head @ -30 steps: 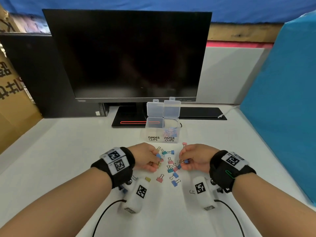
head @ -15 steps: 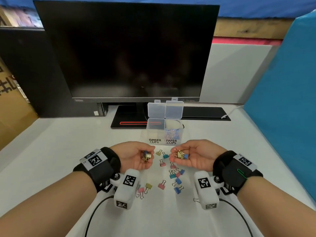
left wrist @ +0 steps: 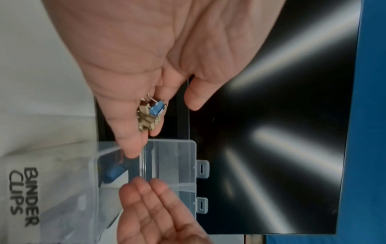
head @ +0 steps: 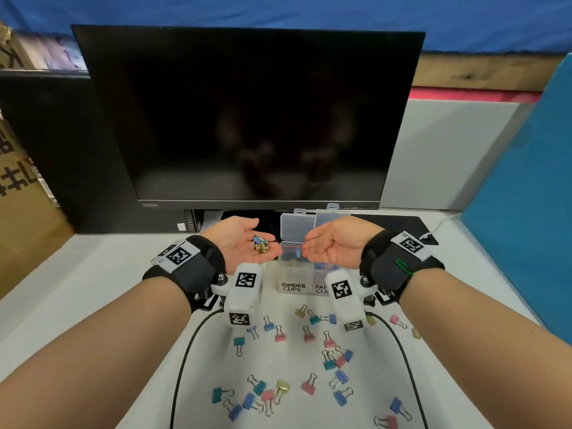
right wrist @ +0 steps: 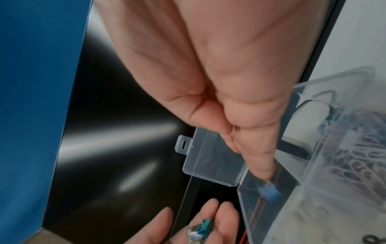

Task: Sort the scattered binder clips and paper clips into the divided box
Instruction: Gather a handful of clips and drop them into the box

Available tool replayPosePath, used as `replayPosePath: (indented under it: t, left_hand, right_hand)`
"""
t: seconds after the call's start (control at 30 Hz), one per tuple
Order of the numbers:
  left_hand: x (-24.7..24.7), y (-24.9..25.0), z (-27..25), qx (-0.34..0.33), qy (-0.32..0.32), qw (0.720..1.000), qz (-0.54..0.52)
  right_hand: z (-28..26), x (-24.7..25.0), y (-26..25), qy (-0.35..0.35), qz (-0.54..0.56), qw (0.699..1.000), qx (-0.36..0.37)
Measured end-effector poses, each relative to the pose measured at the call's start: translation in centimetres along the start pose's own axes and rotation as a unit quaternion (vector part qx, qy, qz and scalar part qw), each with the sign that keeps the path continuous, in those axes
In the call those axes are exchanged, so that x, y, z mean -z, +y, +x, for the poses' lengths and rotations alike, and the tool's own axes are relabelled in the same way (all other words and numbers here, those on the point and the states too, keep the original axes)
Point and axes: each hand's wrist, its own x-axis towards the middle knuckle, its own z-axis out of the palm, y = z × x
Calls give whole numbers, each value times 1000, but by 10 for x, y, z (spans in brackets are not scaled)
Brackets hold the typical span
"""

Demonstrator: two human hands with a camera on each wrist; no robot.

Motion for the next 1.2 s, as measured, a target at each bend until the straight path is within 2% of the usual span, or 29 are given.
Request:
replayPosePath:
  t: [0.1, 0.17, 0.2, 0.27, 0.3, 0.33, 0.4, 0.47, 0.53, 0.67, 0.73, 0.8, 0.83, 0.9, 0.93, 0.97, 1.0, 1.07, 1.2]
  left_hand:
    - [-5, -2, 4, 9, -13, 1000, -3]
    - [-9, -4, 5, 14, -16, 1000, 11]
    - [-11, -5, 5, 16, -19, 1000, 18]
    - [-15, -7, 5, 17, -23, 999, 29]
    - [-18, -8, 4, 17, -25, 999, 35]
    - [-21, -8, 3, 19, -26, 998, 45]
    - [-28, -8, 1, 20, -30, 997, 64]
    - [-33, -8, 0, 21, -31, 997, 74]
    - [-37, -10, -2, 17, -36, 995, 87]
    - [-34, -18, -10, -33, -45, 988, 144]
    - [-27, -21, -20, -76, -22, 973, 215]
    - [-16, -27, -30, -96, 15, 929, 356]
    - [-7, -30, -34, -92, 37, 886, 453]
    - [13, -38, -39, -50, 64, 765, 639]
    - [23, -42, -41, -19, 74, 715, 695]
    - [30, -45, -42, 8, 84, 685, 724]
    - [35, -49, -45, 28, 94, 671, 735]
    - [36, -55, -49, 49, 103, 665, 738]
    - [23, -73, -49, 37, 95, 686, 720]
  right_hand:
    - [-4, 6, -1, 12, -38, 999, 22]
    - [-10, 12, 1, 58, -166, 983, 53]
    - [-14, 16, 3, 89, -291, 950, 70]
    - [-19, 24, 9, 114, -540, 830, 81]
    - [-21, 27, 13, 114, -620, 772, 88]
    - [-22, 28, 18, 115, -665, 730, 104]
    - [-22, 26, 27, 131, -692, 694, 148]
    - [-22, 27, 30, 147, -693, 686, 164]
    - [-21, 29, 31, 151, -688, 690, 166]
    - [-33, 37, 31, 149, -649, 718, 201]
    - [-44, 48, 30, 182, -611, 739, 216]
    - [-53, 66, 31, 202, -600, 751, 189]
    - [-58, 77, 34, 197, -615, 748, 154]
    - [-65, 94, 43, 174, -666, 723, 61]
    - [-68, 100, 50, 162, -684, 711, 21]
    - [-70, 104, 58, 149, -689, 710, -9]
    - [-73, 104, 66, 132, -685, 716, -27]
    - [-76, 97, 79, 101, -682, 723, -35]
    - [-67, 75, 101, 72, -712, 698, -17]
